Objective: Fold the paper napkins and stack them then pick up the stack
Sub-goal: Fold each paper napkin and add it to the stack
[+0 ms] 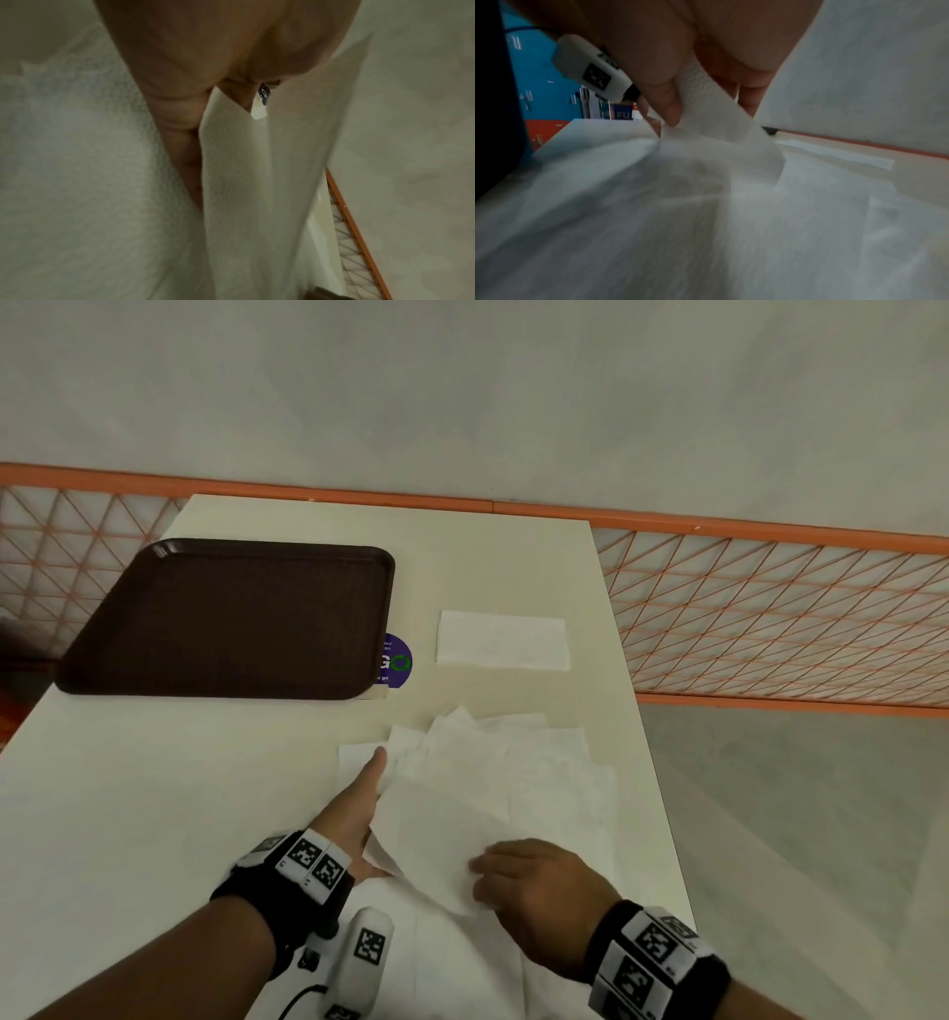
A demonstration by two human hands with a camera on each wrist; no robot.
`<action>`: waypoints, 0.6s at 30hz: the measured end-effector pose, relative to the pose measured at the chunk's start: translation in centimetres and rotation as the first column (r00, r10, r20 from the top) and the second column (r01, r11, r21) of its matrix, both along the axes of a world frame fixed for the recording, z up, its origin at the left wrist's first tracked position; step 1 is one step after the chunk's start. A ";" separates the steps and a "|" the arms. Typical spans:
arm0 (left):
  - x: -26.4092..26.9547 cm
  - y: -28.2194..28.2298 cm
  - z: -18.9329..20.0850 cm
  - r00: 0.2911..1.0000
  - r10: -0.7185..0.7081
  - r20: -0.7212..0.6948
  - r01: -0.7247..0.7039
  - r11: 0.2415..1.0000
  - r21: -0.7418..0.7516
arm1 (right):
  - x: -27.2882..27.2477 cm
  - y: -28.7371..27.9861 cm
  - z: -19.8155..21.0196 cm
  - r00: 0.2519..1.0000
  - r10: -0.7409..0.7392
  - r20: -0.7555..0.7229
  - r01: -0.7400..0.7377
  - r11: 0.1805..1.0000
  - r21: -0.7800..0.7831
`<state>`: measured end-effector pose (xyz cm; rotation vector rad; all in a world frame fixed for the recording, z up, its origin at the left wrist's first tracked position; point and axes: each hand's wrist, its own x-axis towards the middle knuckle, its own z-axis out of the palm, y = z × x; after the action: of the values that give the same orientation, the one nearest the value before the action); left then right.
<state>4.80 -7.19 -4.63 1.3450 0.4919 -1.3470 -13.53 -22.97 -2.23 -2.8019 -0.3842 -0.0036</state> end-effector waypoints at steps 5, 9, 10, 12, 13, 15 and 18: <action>0.5 0.0 0.8 0.945 -0.273 0.182 0.254 0.960 0.118 | -1.2 -0.1 -1.9 0.984 0.022 -0.178 -0.029 0.999 -0.035; -0.1 -0.1 0.5 0.867 -0.344 0.359 0.292 0.937 0.191 | -2.0 -0.2 -1.7 0.979 0.003 -0.205 -0.024 0.995 -0.100; -0.3 -0.1 0.4 0.817 -0.389 0.426 0.322 0.920 0.224 | -2.0 -0.2 -1.6 0.981 -0.001 -0.193 -0.018 0.995 -0.096; -0.5 -0.1 0.4 0.696 -0.473 0.540 0.373 0.881 0.291 | -2.0 -0.2 -1.8 0.986 -0.010 -0.164 -0.004 0.996 -0.086; -0.6 -0.2 0.5 0.647 -0.501 0.575 0.391 0.865 0.315 | -1.9 -0.3 -1.9 0.989 -0.009 -0.149 -0.002 0.997 -0.075; -0.9 -0.3 0.6 0.592 -0.522 0.614 0.413 0.851 0.325 | -1.8 -0.5 -1.7 0.991 -0.026 -0.134 0.019 0.998 -0.058; -0.9 -0.6 0.6 0.543 -0.517 0.662 0.409 0.851 0.329 | -1.7 -0.8 -1.1 0.993 -0.057 -0.101 0.051 0.997 -0.065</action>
<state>3.88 -7.79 -4.04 2.0900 -0.3849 -1.0348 -15.20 -23.77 -3.33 -2.8582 -0.2882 0.1420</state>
